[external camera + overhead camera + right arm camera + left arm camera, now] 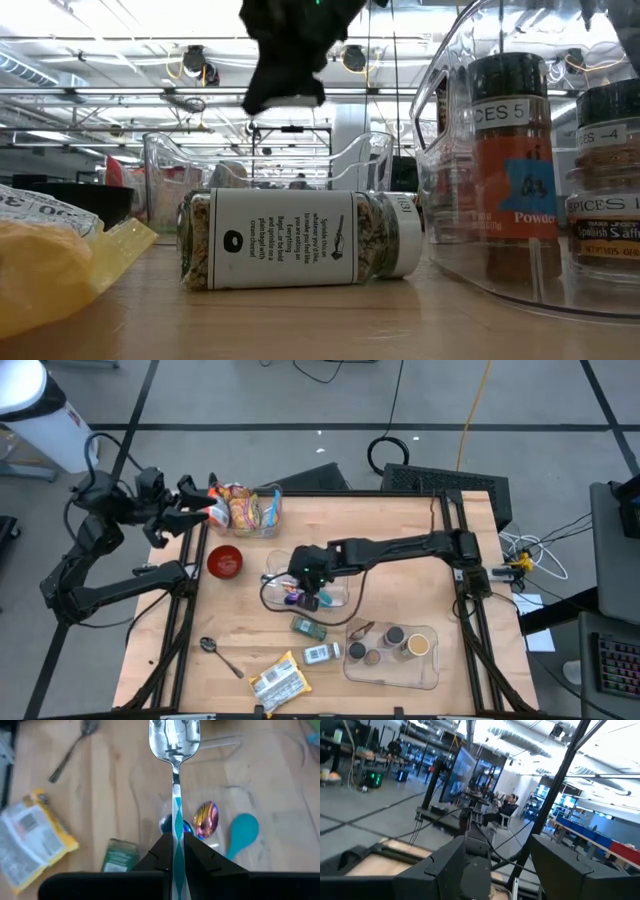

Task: Pick & Place Food Item
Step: Put the blue and white patterned spoon into the middle transparent bin

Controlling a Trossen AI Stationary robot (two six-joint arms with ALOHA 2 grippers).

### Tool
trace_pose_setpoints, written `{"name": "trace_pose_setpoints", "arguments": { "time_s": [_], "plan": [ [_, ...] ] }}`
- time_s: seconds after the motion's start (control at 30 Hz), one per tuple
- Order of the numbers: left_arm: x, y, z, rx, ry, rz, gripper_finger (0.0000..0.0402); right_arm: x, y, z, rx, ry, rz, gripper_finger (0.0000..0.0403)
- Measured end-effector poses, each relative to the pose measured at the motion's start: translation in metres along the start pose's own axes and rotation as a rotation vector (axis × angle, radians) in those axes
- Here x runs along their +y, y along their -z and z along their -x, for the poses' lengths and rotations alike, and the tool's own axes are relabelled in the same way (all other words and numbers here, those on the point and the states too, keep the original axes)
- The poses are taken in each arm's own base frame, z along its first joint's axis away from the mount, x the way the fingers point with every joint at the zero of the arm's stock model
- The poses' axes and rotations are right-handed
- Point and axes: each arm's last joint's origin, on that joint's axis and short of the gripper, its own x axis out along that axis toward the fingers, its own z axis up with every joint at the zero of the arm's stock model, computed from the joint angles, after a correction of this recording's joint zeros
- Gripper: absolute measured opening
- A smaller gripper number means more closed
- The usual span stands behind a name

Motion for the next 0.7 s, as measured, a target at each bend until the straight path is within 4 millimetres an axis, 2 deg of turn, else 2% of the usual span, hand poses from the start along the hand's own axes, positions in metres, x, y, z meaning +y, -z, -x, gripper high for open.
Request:
{"name": "trace_pose_setpoints", "arguments": {
  "time_s": [0.43, 0.7],
  "plan": [
    [0.003, 0.005, 0.000, 0.042, -0.024, 0.018, 0.0230, -0.030, 0.015, -0.042, 0.133, 0.043, -0.105, 0.0013],
    [0.004, 0.008, 0.000, 0.061, -0.037, 0.031, 0.0230, -0.039, 0.029, -0.066, 0.221, 0.074, -0.131, 0.0013]
  ]
}}
